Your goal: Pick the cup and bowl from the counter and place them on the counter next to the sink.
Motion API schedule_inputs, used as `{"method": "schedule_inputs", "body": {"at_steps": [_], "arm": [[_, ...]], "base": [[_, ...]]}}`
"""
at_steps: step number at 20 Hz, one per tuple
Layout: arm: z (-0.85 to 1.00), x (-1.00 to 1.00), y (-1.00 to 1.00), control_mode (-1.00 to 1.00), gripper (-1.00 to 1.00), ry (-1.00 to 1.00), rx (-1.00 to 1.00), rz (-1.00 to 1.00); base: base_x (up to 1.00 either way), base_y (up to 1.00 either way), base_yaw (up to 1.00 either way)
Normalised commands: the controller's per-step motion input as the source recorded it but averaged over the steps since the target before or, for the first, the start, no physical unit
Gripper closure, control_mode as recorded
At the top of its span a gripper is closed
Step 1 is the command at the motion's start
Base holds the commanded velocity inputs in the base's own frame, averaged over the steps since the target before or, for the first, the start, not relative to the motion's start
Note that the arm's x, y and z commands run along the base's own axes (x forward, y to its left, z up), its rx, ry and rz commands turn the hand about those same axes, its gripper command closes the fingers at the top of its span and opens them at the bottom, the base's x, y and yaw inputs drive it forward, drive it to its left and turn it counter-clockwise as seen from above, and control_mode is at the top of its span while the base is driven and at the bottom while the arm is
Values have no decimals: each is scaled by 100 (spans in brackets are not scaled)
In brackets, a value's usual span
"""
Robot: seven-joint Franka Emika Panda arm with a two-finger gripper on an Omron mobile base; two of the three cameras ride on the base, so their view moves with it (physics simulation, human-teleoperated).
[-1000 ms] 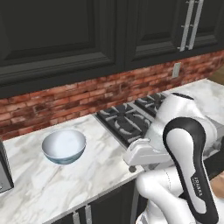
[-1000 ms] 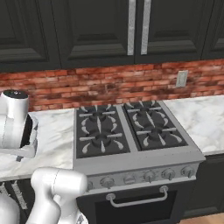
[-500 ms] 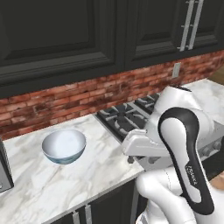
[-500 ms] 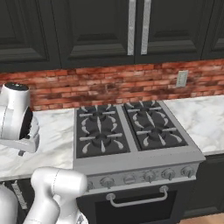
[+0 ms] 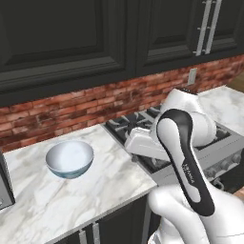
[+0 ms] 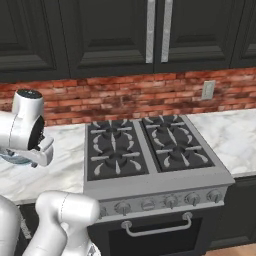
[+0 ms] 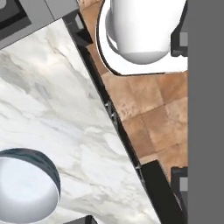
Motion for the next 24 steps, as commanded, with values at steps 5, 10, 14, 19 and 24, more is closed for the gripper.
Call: {"method": "schedule_inputs", "body": {"at_steps": [5, 10, 14, 19, 24], "arm": [[-17, 27, 26, -100, -100, -21, 7, -28], [1, 15, 66, -100, -100, -15, 0, -30], [29, 32, 41, -100, -100, 2, 0, -7], [4, 49, 6, -100, -100, 2, 0, 0], [0, 59, -3, -100, -100, 1, 0, 13]], "base": [[0, 0, 0], [0, 0, 0], [0, 0, 0], [0, 0, 0], [0, 0, 0]]}}
